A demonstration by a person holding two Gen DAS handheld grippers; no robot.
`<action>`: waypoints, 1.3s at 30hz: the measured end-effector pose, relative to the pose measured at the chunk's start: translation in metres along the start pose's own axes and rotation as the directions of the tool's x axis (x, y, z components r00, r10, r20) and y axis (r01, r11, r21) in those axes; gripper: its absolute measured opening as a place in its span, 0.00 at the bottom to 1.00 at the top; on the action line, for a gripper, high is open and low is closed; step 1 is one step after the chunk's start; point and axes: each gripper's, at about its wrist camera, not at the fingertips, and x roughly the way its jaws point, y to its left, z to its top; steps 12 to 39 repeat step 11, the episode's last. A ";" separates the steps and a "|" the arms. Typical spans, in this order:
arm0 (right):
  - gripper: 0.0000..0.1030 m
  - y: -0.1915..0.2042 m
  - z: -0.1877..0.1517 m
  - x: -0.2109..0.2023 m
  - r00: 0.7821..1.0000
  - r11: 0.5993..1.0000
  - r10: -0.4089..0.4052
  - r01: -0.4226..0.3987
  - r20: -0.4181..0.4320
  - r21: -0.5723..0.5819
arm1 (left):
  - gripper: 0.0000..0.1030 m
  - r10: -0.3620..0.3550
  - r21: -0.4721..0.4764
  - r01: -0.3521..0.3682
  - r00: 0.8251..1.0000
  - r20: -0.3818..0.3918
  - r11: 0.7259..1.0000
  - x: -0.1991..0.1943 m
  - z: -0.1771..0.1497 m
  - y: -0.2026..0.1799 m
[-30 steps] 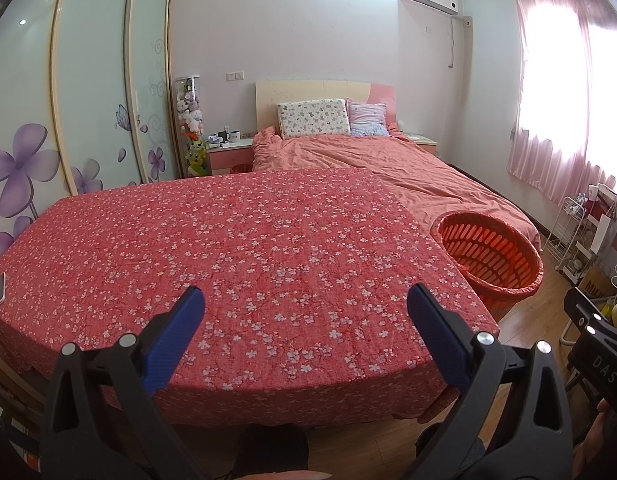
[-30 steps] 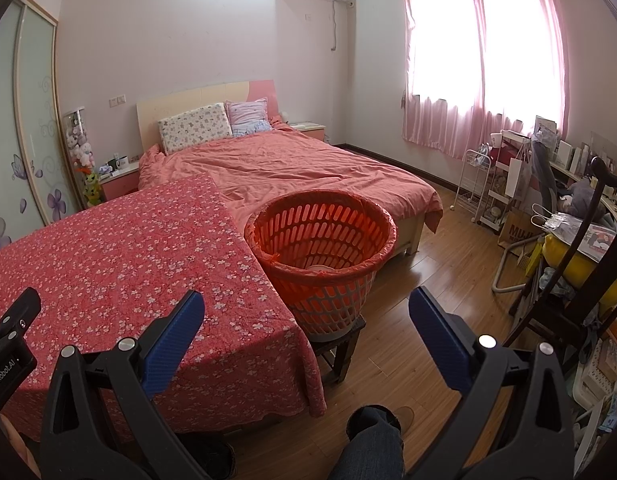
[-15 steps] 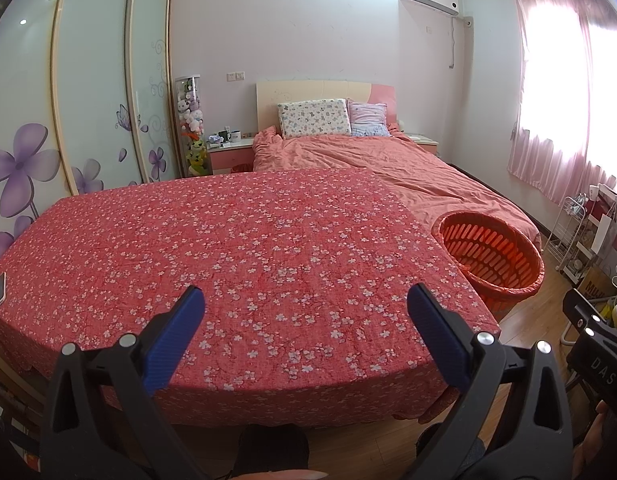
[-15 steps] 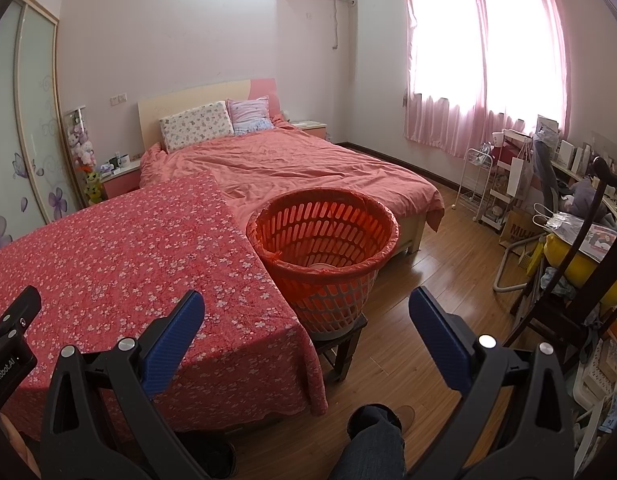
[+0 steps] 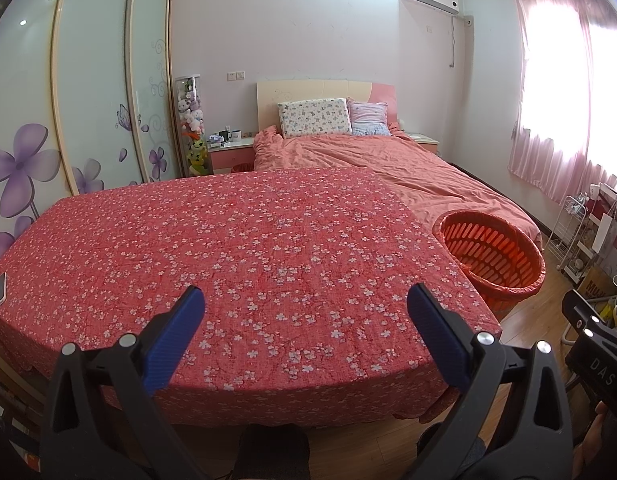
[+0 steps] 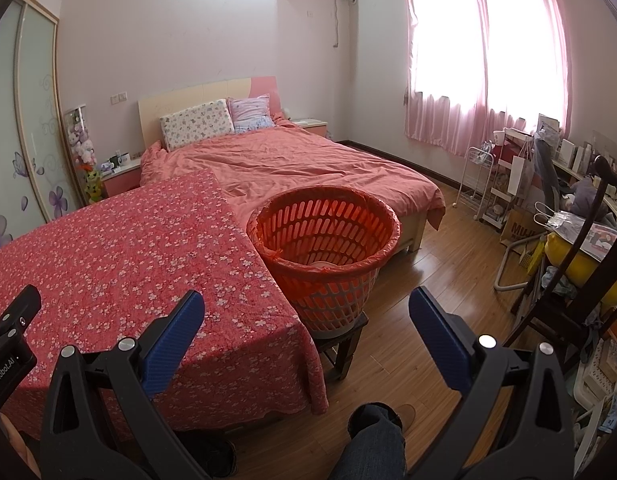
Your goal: Collect trash
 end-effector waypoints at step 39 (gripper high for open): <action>0.98 0.002 -0.002 0.001 1.000 1.000 0.001 -0.001 -0.005 -0.002 | 0.96 0.008 -0.005 -0.008 1.000 0.002 1.000 0.001 -0.001 0.003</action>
